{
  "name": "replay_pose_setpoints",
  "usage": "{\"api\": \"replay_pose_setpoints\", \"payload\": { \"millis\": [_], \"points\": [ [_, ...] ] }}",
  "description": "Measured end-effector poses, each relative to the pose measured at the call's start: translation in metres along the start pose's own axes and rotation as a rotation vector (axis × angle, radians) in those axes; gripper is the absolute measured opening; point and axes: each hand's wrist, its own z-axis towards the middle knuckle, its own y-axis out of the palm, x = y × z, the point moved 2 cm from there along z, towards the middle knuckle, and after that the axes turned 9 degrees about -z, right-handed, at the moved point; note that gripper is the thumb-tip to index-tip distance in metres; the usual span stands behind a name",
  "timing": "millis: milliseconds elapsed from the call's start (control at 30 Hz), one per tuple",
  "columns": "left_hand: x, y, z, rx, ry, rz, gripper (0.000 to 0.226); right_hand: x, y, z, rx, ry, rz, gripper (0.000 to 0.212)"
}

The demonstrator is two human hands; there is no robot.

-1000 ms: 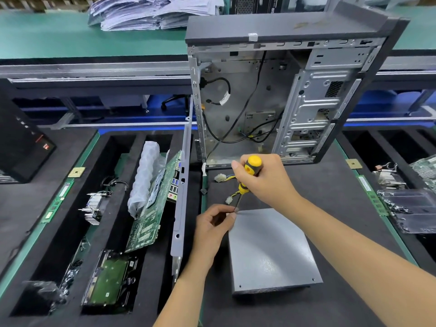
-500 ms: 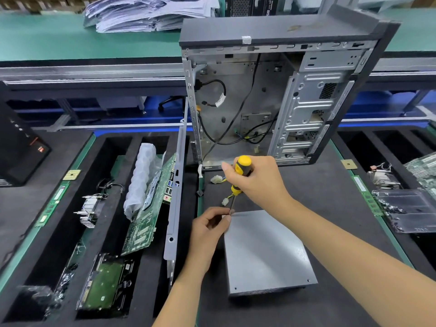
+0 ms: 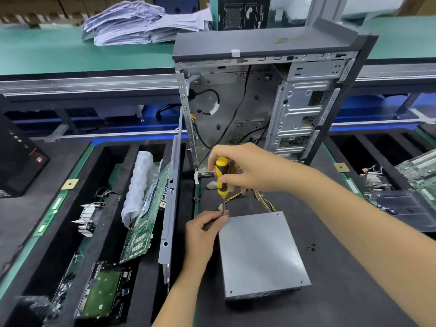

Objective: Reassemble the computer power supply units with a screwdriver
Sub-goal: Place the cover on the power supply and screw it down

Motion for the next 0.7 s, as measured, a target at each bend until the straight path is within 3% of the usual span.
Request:
{"api": "replay_pose_setpoints", "payload": {
  "millis": [133, 300, 400, 467, 600, 700],
  "points": [
    [0.0, 0.0, -0.002, 0.007, -0.038, 0.019, 0.031, -0.012, -0.012, 0.01, -0.075, -0.074, -0.359, 0.014],
    [0.001, 0.0, -0.004, -0.021, -0.009, 0.181, 0.02, -0.03, -0.005, 0.028, -0.013, -0.064, -1.091, 0.054],
    [0.004, 0.0, -0.003, -0.028, 0.005, 0.246, 0.014, -0.03, -0.002, 0.029, -0.071, -0.076, -1.031, 0.055],
    [0.006, 0.001, -0.002, -0.039, 0.005, 0.255, 0.014, -0.027, -0.007, 0.025, -0.219, -0.127, -0.8, 0.025],
    [0.008, 0.003, -0.003, -0.052, 0.0, 0.23, 0.02, -0.032, -0.015, 0.021, -0.241, -0.167, -0.751, 0.009],
    [0.007, 0.002, -0.004, -0.03, 0.01, 0.228, 0.018, -0.036, -0.012, 0.022, -0.146, -0.102, -1.008, 0.054]
  ]
}}
